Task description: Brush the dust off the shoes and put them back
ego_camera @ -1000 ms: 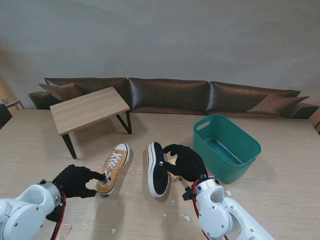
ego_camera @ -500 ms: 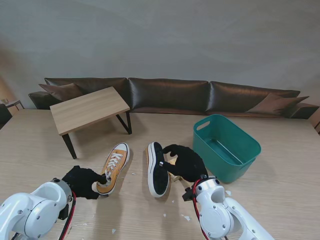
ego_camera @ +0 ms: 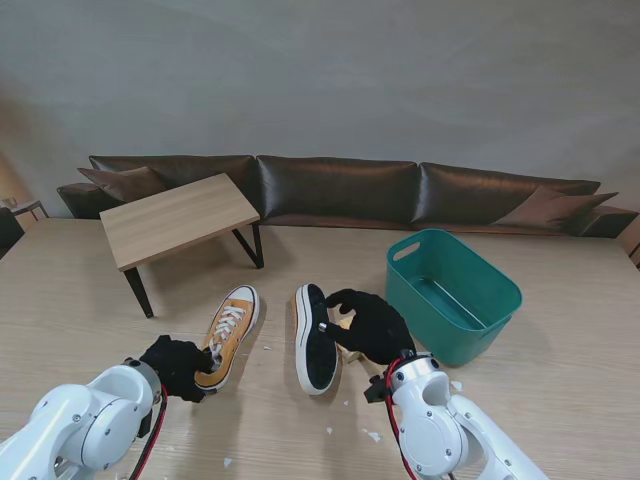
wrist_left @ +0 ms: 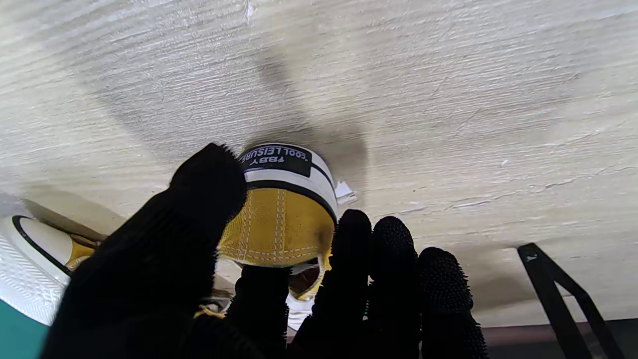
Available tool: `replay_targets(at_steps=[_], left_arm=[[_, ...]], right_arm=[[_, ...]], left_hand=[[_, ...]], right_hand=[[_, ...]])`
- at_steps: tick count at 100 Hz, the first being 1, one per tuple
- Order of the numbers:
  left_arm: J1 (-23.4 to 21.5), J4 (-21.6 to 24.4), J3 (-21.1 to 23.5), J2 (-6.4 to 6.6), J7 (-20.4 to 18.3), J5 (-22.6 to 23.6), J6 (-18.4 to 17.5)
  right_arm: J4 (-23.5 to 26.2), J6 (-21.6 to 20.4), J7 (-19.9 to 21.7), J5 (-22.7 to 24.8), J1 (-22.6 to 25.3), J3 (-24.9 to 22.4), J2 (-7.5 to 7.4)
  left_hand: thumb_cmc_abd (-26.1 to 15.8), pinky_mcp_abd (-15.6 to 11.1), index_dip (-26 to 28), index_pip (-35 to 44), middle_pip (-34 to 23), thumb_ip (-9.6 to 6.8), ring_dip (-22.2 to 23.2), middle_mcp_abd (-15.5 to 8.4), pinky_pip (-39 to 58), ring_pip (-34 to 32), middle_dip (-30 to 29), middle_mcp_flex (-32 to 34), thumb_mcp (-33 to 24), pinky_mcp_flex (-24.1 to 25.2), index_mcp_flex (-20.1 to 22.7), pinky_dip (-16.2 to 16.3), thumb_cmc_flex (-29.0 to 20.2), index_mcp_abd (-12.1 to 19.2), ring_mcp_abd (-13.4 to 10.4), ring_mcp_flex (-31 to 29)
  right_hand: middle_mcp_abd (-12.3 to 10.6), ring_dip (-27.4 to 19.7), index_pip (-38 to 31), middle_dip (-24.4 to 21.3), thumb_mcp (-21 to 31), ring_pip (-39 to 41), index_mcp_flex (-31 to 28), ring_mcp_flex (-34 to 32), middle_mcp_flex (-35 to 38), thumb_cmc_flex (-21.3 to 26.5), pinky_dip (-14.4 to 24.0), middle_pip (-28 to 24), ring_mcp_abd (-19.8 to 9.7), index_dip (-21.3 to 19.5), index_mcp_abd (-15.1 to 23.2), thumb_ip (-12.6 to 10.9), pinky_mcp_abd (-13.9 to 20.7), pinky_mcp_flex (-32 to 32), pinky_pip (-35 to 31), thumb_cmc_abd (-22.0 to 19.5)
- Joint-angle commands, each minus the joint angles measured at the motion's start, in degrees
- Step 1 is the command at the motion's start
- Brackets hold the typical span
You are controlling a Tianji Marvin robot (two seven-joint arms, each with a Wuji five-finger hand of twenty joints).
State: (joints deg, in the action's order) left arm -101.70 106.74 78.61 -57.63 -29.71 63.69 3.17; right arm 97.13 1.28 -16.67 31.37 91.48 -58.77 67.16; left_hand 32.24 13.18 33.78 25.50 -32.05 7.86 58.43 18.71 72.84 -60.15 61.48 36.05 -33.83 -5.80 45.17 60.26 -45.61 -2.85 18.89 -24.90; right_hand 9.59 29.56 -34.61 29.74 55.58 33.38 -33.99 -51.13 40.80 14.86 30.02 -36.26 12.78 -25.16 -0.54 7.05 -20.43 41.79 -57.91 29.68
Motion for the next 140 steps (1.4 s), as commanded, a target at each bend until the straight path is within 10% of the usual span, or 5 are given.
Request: replay_targets(at_steps=[1,30,43,78,140], left_arm=[[0.6,-1.5,-1.2,-0.23,0.1,-0.3,0.4],[3.0,-3.7,-5.4,0.01,-0.9,3.3,1.7],[3.4,-4.7,-6.5,0.05,-0.6,5.5,1.2],[1.2,-4.6,-2.1,-0.43,7.8,3.8,-4.9],[0.1,4.6,6.6,-0.66,3.5,-15.6,-8.9]], right_arm=[[0.5,-0.2,0.9,0.0,0.4,0.2,0.12],[0.5,-0.1,0.9,0.0,0.5,0.6,0.11],[0.5,-0.1,1.0,0.3,0.5,0.9,0.06],[0.4,-0.3,0.8,-0.1,0.4,1.4,0.19],[-1.8,-3.7,-0.5,0.4,-3.7,4.6,0.68]], left_hand=[[2.5,-0.6,7.1,12.6,-1.8,1.47,0.0,-0.2,2.8,-2.4,1.3,0.5,3.1,-0.8,4.5,0.2,-3.5,1.6,-0.2,-3.3],[6.5,-0.3,20.0,45.1,-4.9,3.29,-1.2,-1.9,3.9,-3.7,1.9,2.8,-9.2,-3.9,3.4,-1.0,4.2,-5.0,-1.3,-6.2],[8.5,-0.2,30.1,56.3,-9.7,0.02,-2.1,-4.5,6.1,-6.2,4.0,7.1,-17.7,-9.2,8.1,-2.5,9.4,-6.2,-3.3,-11.2],[19.2,2.0,36.9,66.8,-1.5,2.95,-10.4,-15.4,14.9,-1.7,7.8,39.1,-24.7,-31.7,16.6,-19.3,-5.1,-12.6,-6.9,-37.2],[20.6,6.9,42.5,70.6,-8.4,-0.79,-2.4,-10.6,17.5,-6.5,18.3,41.0,-38.3,-34.7,17.0,-16.3,-5.7,-16.7,-4.0,-41.2]], right_hand=[[-0.8,-0.2,0.3,-0.6,0.5,0.2,1.2,-0.4,0.2,-2.2,1.2,0.4,-0.2,-1.1,-0.1,-1.7,-0.2,-21.8,0.9,-1.1],[-0.8,-0.2,0.3,-0.5,0.4,0.1,2.1,-0.4,0.1,-2.4,1.2,0.4,-0.1,-1.1,-2.3,-1.8,-0.2,-21.8,0.9,-1.6],[-0.7,-0.2,0.0,-0.5,0.4,0.1,2.6,-0.4,0.0,-2.6,1.3,0.3,-0.1,-1.1,-2.9,-1.8,-0.2,-21.8,0.9,-1.9],[-0.6,-0.2,-0.6,-0.6,0.7,0.3,2.7,-0.5,0.1,-2.7,1.3,0.1,0.0,-1.0,-3.7,-2.0,-0.3,-21.8,0.8,-2.9],[-2.6,-4.5,1.2,-1.2,-1.5,-8.4,11.0,12.5,-14.1,-1.4,0.3,1.1,-1.4,-0.5,0.4,-1.1,1.8,-27.4,6.3,1.2]])
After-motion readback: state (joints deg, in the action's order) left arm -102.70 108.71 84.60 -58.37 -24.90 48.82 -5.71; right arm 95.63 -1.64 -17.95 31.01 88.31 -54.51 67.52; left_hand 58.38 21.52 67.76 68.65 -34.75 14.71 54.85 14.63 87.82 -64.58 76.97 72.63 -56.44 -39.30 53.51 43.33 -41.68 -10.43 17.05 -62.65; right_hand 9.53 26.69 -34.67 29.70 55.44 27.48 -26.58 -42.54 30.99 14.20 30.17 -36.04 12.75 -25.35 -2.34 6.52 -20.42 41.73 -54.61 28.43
